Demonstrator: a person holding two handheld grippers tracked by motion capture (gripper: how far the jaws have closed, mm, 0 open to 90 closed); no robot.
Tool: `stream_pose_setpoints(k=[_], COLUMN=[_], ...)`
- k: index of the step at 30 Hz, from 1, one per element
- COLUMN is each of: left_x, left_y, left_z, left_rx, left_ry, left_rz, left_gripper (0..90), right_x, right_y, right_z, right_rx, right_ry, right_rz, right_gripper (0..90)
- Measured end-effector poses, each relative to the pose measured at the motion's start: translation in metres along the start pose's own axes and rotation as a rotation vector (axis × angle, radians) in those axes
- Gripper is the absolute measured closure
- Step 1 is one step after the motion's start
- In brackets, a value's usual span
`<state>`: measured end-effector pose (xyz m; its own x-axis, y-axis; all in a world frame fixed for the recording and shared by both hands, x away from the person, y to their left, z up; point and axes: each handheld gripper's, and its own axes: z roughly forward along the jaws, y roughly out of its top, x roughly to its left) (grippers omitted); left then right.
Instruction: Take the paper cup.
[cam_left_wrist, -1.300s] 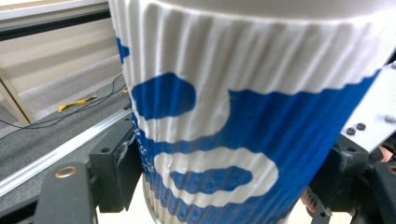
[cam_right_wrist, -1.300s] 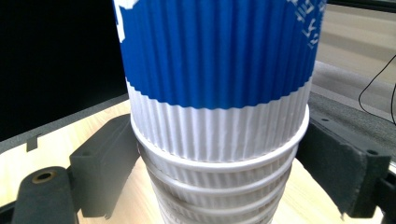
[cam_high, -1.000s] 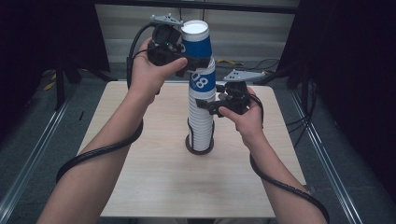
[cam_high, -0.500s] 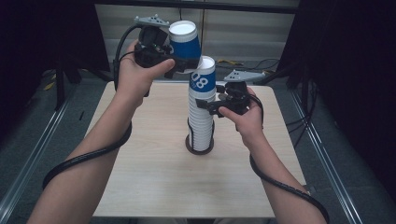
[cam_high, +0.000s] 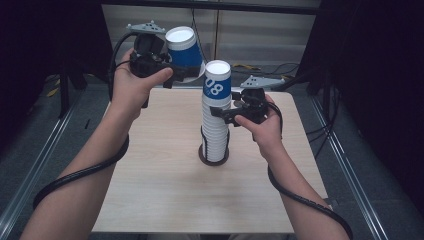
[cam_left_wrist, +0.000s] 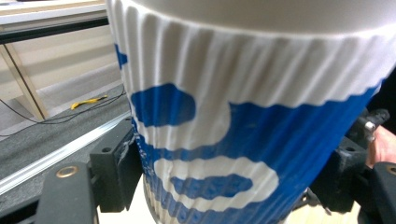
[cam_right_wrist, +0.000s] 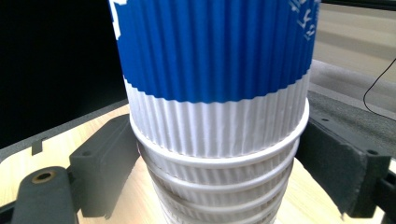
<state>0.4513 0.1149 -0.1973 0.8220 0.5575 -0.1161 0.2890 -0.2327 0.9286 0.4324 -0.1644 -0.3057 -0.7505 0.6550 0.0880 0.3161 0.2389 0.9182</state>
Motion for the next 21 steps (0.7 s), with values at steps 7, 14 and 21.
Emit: stream_pose_setpoints(k=[7,14,21], left_x=[0.008,0.017,0.023], left_y=[-0.009,-0.024,-0.042], left_z=[-0.010,-0.013,-0.015], left_rx=[0.014,0.020,0.037], left_ry=[0.017,0.030,0.032], left_rz=[-0.002,-0.022,-0.028], left_gripper=[23.2,23.3,23.4], right_x=[0.000,0.000,0.001], right_y=[-0.001,0.000,-0.002], right_z=[-0.001,-0.001,-0.001], right_rx=[-0.002,0.004,-0.004], right_ry=[0.000,0.001,-0.001], right_rz=[0.000,-0.001,0.004], right_gripper=[13.1,13.1,12.9])
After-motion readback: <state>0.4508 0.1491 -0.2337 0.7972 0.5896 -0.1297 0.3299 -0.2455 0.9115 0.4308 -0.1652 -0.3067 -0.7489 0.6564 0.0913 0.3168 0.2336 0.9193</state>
